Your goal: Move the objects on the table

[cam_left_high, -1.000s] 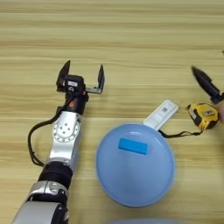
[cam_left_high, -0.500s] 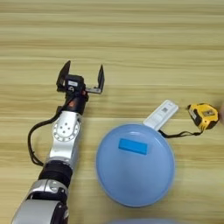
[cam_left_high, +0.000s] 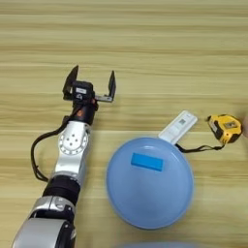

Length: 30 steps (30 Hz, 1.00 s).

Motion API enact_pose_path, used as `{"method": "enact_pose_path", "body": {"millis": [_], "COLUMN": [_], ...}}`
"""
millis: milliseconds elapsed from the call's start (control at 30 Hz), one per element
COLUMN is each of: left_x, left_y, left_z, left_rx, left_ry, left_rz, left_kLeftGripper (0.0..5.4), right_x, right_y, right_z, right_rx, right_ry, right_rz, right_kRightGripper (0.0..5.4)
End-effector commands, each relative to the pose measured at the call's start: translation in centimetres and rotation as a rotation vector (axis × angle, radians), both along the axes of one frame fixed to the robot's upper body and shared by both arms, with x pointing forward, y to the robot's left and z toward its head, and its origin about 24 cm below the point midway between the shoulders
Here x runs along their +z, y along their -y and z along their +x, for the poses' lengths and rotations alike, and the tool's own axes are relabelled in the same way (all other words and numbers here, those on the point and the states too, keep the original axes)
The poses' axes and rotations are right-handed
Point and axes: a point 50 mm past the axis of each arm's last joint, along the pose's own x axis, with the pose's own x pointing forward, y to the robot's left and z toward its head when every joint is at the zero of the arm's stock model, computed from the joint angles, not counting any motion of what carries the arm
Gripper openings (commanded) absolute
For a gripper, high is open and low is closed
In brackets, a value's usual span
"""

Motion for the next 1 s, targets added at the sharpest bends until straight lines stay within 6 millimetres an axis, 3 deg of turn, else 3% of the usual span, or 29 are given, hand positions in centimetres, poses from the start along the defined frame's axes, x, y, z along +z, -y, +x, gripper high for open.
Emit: {"method": "enact_pose_path", "body": {"millis": [33, 1000], "left_x": [0.2, 0.1], "left_y": [-0.2, -0.1], "left_z": [0.2, 0.4], "left_rx": [0.004, 0.003], "left_ry": [0.008, 0.009], "left_rz": [0.010, 0.005], "left_kLeftGripper": [5.40, 5.40], "right_x": [-0.6, -0.7], "right_y": [-0.1, -0.6], "right_z": [-0.3, 3.7], "right_rx": [0.009, -0.024], "right_ry": [-0.013, -0.045], "right_rz": [-0.026, -0.024], "right_kRightGripper": [5.38, 5.38]}}
